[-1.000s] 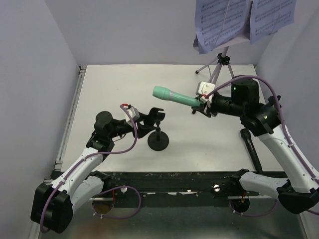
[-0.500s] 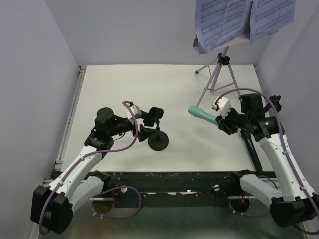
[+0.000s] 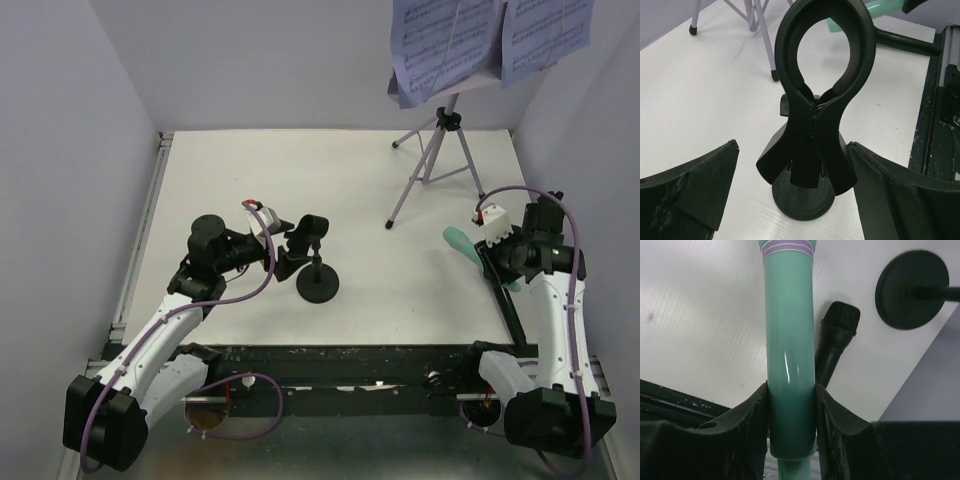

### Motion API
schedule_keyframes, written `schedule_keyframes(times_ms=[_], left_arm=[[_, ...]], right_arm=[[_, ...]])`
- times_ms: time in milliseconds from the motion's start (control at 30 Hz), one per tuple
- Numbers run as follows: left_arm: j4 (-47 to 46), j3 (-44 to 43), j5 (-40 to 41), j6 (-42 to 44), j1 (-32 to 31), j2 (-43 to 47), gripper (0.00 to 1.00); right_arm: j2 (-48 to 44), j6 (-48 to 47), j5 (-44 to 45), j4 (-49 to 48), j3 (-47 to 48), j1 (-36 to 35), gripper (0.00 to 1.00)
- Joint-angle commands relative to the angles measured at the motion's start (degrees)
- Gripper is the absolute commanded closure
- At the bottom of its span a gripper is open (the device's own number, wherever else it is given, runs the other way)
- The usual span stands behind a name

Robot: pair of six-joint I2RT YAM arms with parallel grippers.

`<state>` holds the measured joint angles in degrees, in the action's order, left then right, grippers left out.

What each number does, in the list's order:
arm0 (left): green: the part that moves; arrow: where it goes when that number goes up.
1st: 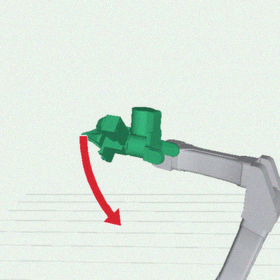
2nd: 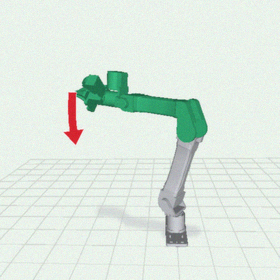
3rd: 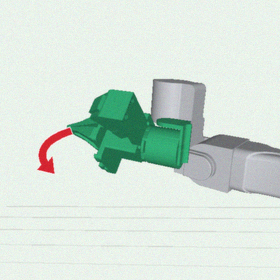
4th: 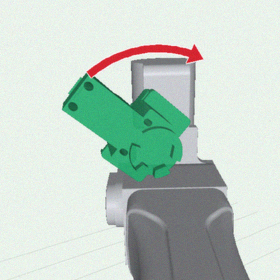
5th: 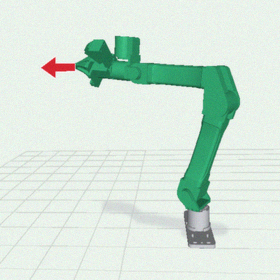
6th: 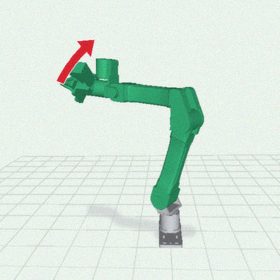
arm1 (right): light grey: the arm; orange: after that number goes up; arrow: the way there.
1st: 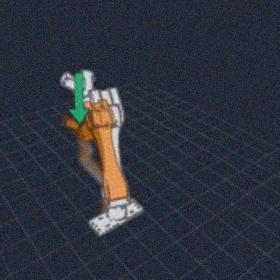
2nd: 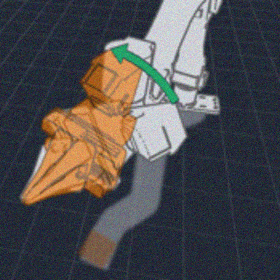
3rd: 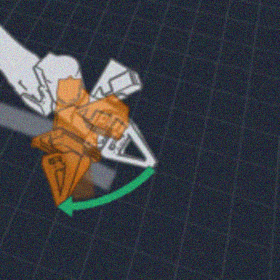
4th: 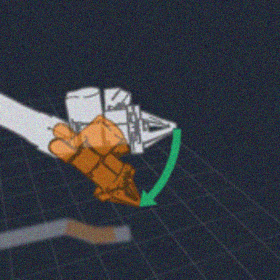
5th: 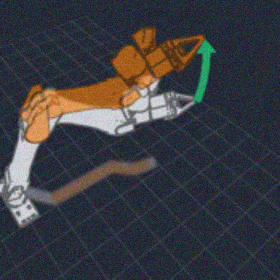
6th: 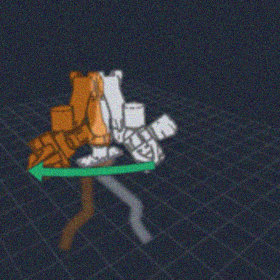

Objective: Pack up the instrument practice props

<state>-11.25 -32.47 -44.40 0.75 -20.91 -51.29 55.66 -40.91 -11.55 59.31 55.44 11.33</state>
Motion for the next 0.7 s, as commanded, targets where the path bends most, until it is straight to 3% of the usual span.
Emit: schedule_keyframes(times_ms=[0, 167, 667], left_arm=[[-0.3, -0.6, 1.9, -0.4, 1.0, 0.9, 0.01], [-0.3, -0.1, 2.5, -0.4, 1.0, 1.0, 0.01], [-0.2, 0.8, 3.8, -0.2, 1.4, 0.8, 0.01]], right_arm=[[-3.6, -2.5, 2.3, 2.0, -3.0, 4.3, 1.0], [-5.8, -3.9, 2.9, 1.8, -7.2, 8.4, 1.0], [-5.9, -7.8, 9.2, -1.8, -22.0, 8.5, 1.0]])
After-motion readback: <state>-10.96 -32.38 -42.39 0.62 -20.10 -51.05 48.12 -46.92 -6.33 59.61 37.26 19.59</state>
